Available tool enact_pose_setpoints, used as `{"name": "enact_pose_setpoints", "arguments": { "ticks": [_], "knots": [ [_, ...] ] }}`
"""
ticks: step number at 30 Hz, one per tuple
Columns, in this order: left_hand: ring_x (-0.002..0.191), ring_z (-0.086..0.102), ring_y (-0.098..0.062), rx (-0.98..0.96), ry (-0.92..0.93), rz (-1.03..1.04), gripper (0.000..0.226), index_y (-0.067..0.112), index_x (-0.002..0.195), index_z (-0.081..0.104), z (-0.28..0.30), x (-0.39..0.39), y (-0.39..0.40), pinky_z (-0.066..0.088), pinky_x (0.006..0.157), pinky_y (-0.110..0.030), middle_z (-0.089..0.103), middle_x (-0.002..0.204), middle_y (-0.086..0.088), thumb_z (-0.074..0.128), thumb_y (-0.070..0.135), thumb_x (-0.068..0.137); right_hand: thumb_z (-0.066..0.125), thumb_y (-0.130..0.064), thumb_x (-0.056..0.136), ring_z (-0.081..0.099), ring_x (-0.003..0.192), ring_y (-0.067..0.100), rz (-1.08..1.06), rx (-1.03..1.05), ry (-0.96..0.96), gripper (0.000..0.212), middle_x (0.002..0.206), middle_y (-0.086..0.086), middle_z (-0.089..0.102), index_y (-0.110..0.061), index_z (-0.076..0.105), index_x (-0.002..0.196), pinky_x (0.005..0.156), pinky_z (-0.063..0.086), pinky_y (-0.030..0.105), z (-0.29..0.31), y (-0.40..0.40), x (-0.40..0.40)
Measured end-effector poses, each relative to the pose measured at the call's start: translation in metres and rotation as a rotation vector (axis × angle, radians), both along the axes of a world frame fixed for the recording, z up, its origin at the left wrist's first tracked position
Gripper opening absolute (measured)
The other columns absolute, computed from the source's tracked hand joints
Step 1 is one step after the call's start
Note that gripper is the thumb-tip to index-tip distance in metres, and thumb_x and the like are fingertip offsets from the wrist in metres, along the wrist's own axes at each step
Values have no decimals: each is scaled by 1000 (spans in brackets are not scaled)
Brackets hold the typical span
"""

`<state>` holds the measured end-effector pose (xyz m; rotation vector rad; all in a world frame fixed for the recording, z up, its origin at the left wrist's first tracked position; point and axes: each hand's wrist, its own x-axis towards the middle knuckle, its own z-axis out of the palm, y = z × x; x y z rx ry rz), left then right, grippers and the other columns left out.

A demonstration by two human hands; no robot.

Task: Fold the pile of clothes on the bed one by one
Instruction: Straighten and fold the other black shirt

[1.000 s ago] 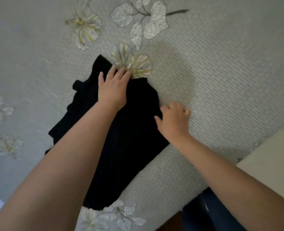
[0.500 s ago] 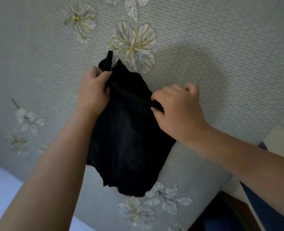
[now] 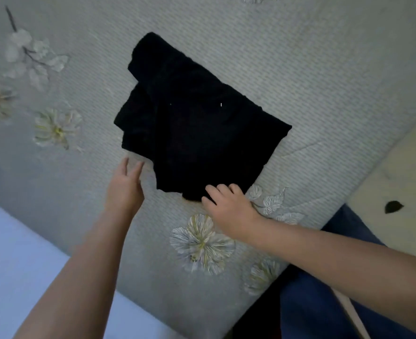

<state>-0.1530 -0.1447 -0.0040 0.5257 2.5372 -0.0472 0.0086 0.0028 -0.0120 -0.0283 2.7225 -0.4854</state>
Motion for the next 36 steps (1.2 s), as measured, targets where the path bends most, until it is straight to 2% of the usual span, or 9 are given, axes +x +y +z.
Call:
{"name": "enact_pose_setpoints", "arguments": {
  "ticks": [5,8,12,20,24,26,29,31,36],
  "knots": [
    [104,52,-57,291,196,-155,44,-19,108,56,-13,10,-6,42,89,-60,52,115,-41,44,-17,66,85,-36,48,66,91,24,-217,-54,255,61,103,8,68,-10,70,101,76,51,33,-11,-5,-10],
    [113,46,-55,401,268,-332,46,-18,112,54,-20,6,14,35,95,-57,51,120,-37,44,-15,68,72,-53,63,31,134,36,-167,149,-5,97,144,23,33,-3,36,138,106,26,52,-17,-20,-29],
    [143,-7,-24,16,62,-392,69,13,147,4,-47,7,28,1,114,-45,-4,156,-5,40,7,88,43,-59,86,-20,136,39,-66,263,-219,95,150,23,-17,-6,-11,143,105,-13,57,-44,-26,-32],
    [138,-24,-29,-334,-82,-509,105,14,139,-27,-52,-2,34,-6,112,-48,-32,148,-3,60,24,82,37,-7,93,-9,141,33,-23,89,-242,65,153,19,-6,1,-2,144,113,4,49,-31,-1,-43],
    [141,-15,-19,-223,-28,-451,92,19,146,-7,-33,11,44,-8,113,-44,-11,155,2,54,48,84,38,-2,92,2,143,27,-46,-34,-246,61,154,16,7,-1,7,145,116,11,36,5,32,-46],
    [143,2,-17,-35,61,-386,65,20,146,17,-22,29,56,-4,114,-41,14,154,1,50,28,91,41,0,91,3,143,23,-57,-59,-223,63,154,13,7,-4,9,146,116,9,31,28,61,-35],
    [115,54,-35,282,205,-436,51,1,110,64,0,55,95,38,98,-53,63,117,-15,73,-11,61,44,-1,92,-3,143,21,-66,-18,-170,68,155,10,0,-6,4,146,115,2,29,59,109,-6],
    [90,65,-41,397,290,-484,45,-6,89,70,23,64,131,47,74,-61,70,94,-20,74,-21,47,40,-3,94,-6,143,23,-81,43,-133,65,155,12,-4,-5,0,145,115,-1,27,80,145,11],
    [83,68,-36,491,431,-651,32,-7,87,70,99,73,233,54,63,-50,71,90,-20,47,-8,66,39,-5,96,-7,143,27,-200,98,-7,65,153,18,-7,-1,-4,144,105,-15,20,127,246,52]
  ]
}}
